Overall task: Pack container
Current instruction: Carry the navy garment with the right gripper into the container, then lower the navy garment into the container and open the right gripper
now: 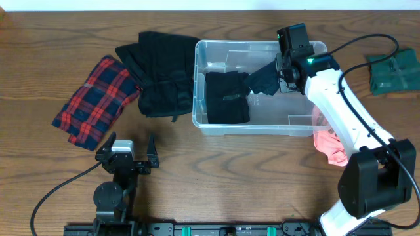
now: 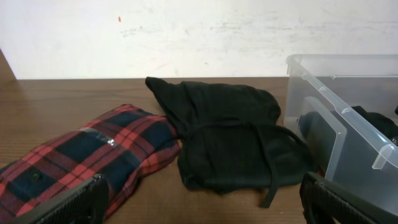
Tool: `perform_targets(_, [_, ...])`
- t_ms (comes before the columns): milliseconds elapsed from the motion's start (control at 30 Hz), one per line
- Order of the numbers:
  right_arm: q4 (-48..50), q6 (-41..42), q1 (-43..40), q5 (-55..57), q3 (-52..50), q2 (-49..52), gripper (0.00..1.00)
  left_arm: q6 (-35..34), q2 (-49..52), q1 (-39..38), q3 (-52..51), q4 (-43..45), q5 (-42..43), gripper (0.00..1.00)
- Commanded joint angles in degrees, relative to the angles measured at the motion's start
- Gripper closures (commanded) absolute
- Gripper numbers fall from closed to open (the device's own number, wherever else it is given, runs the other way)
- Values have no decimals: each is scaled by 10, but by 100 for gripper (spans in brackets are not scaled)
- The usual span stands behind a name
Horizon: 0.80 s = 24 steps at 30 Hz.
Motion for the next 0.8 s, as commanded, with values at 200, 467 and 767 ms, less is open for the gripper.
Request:
perform_targets(200, [31, 72, 2, 76, -1, 22, 99, -5, 1, -2, -16, -9, 2, 2])
perform_targets(467, [55, 72, 2, 76, -1, 52, 99, -5, 1, -2, -16, -9, 2, 2])
perform_targets(767, [85, 72, 4, 71, -1, 103, 91, -5, 1, -2, -16, -9, 2, 2])
